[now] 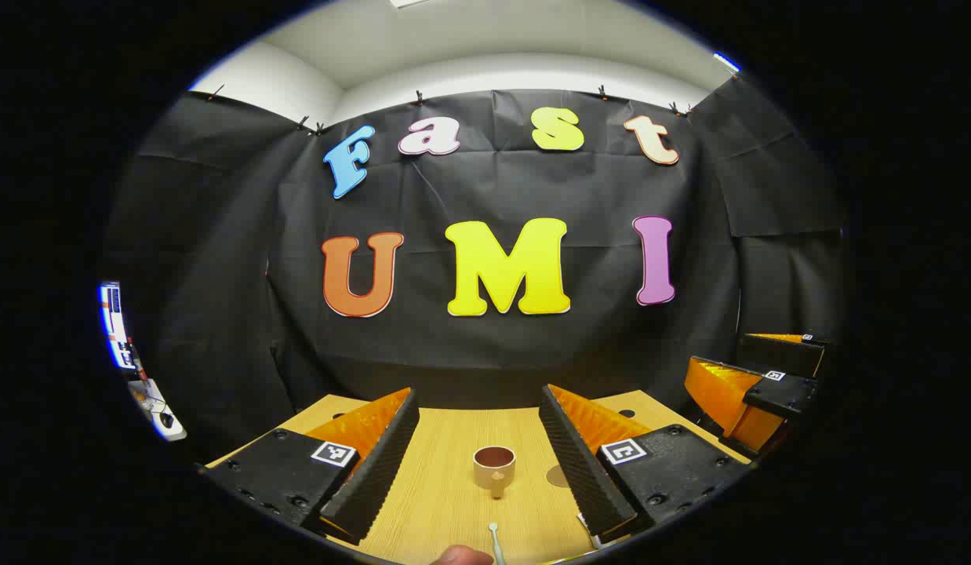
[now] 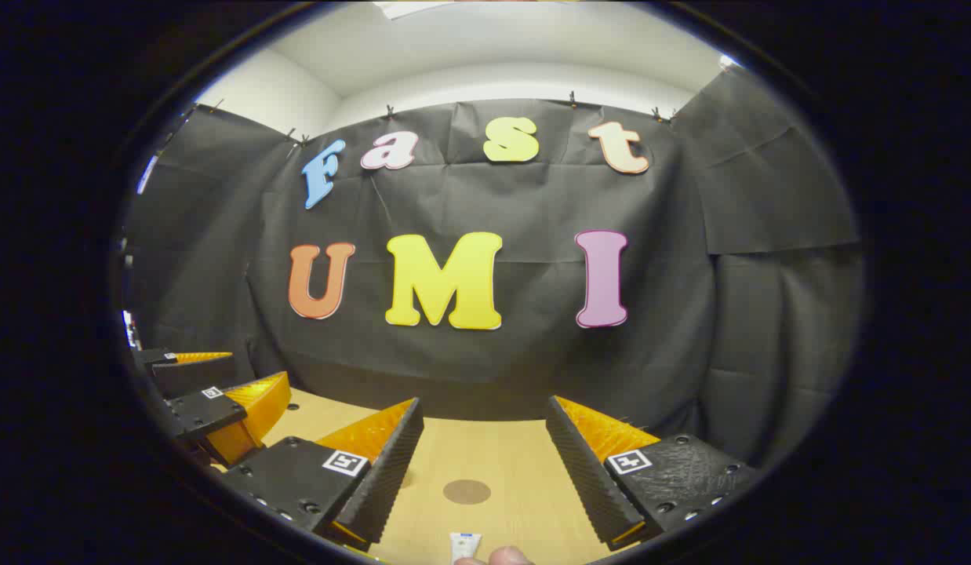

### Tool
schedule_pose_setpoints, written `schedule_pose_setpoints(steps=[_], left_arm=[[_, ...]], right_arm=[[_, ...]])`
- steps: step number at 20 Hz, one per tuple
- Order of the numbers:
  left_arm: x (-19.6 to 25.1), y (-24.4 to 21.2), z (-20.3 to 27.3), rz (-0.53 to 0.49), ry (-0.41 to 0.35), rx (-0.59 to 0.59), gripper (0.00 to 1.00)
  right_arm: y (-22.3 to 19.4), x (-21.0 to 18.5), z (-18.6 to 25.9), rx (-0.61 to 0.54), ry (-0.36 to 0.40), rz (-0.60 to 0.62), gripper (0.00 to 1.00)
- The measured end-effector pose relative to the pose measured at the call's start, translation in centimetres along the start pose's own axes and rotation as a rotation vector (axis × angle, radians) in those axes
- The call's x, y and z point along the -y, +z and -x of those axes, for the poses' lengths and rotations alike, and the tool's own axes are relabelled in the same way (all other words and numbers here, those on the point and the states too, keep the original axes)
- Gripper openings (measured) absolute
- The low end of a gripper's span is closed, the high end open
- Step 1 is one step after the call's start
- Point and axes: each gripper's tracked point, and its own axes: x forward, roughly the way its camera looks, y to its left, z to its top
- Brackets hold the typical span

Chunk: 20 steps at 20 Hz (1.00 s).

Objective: Put the toothbrush and toothpaste on the desktop into the cup, then pick up the cup and place it on the coaster on the desktop.

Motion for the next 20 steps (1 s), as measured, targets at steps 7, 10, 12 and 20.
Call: schedule_pose_setpoints(steps=[7, 10, 12, 20], left_arm=[[0.8, 0.1, -0.8, -0.002, -0.03, 0.002, 0.97], [1.0, -0.1, -0.8, 0.003, -0.035, -0.002, 0.97], [0.8, -0.3, -0.9, 0.003, -0.035, -0.005, 0.97], [0.3, -2.3, -1.2, 0.005, -0.031, -0.05, 0.97]], right_arm=[[0.4, 0.3, -0.3, 0.009, -0.018, -0.01, 0.95], [0.2, 0.4, -0.3, 0.006, -0.022, -0.01, 0.95], [0.0, 0.3, -0.3, 0.003, -0.021, -0.008, 0.96], [-1.5, -0.9, -0.8, -0.033, -0.005, -0.004, 0.95]])
